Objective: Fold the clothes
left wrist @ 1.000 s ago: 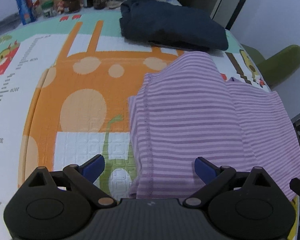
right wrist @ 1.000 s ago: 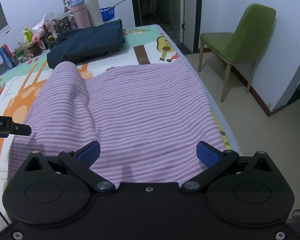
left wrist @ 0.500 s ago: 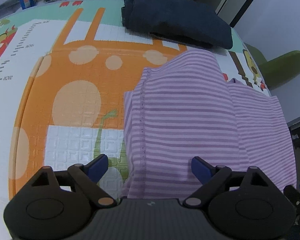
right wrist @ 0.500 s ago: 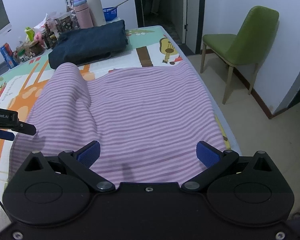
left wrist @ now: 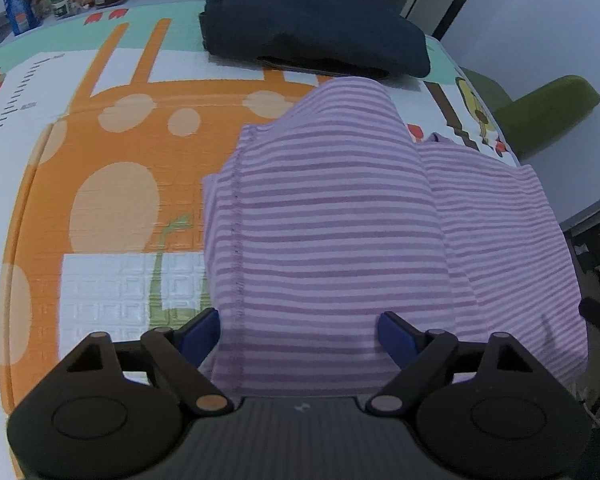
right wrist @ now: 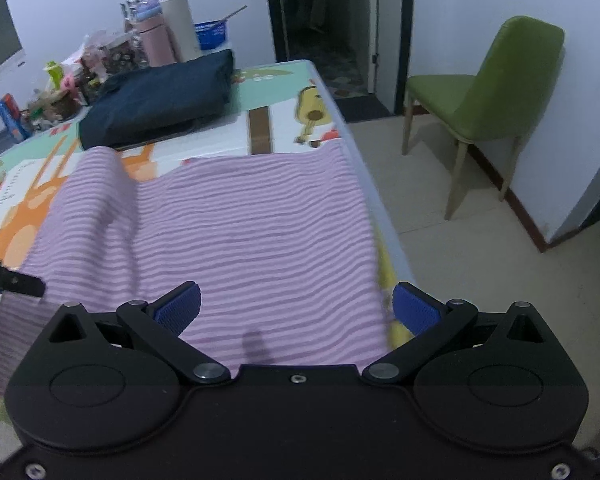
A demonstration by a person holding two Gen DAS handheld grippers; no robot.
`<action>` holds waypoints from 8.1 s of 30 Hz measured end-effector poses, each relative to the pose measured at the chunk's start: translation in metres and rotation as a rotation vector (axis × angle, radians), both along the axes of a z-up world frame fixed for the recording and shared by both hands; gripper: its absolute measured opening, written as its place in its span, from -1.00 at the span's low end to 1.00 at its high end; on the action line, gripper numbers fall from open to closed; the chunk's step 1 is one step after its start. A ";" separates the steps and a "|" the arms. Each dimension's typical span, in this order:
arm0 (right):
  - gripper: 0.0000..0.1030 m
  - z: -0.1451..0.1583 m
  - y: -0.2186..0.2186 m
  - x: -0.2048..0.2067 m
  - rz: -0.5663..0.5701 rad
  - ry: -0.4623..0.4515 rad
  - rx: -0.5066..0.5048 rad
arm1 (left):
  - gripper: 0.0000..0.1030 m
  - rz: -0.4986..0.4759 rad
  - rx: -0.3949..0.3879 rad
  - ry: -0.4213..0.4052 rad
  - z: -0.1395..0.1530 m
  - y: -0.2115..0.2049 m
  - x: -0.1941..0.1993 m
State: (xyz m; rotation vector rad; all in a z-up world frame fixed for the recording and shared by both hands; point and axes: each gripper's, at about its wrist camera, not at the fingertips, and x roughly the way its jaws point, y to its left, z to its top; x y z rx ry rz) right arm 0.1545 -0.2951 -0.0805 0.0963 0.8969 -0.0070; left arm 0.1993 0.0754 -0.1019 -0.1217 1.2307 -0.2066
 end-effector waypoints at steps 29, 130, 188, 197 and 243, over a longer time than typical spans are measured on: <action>0.82 -0.033 -0.066 0.095 0.022 0.031 -0.052 | 0.67 0.009 -0.023 0.010 0.001 0.006 0.004; 0.13 -0.026 0.254 0.009 0.338 0.169 0.383 | -0.62 0.325 0.190 -0.002 0.004 0.232 -0.059; 0.38 -0.002 0.313 -0.047 0.129 0.217 0.191 | -0.14 0.116 0.023 -0.019 0.016 0.263 -0.121; 0.38 -0.037 0.292 -0.049 0.150 0.296 0.133 | -0.04 0.082 0.184 0.064 -0.015 0.247 -0.136; 0.33 -0.001 0.238 0.058 0.117 0.192 0.192 | 0.59 0.305 -0.111 0.053 0.014 0.346 0.026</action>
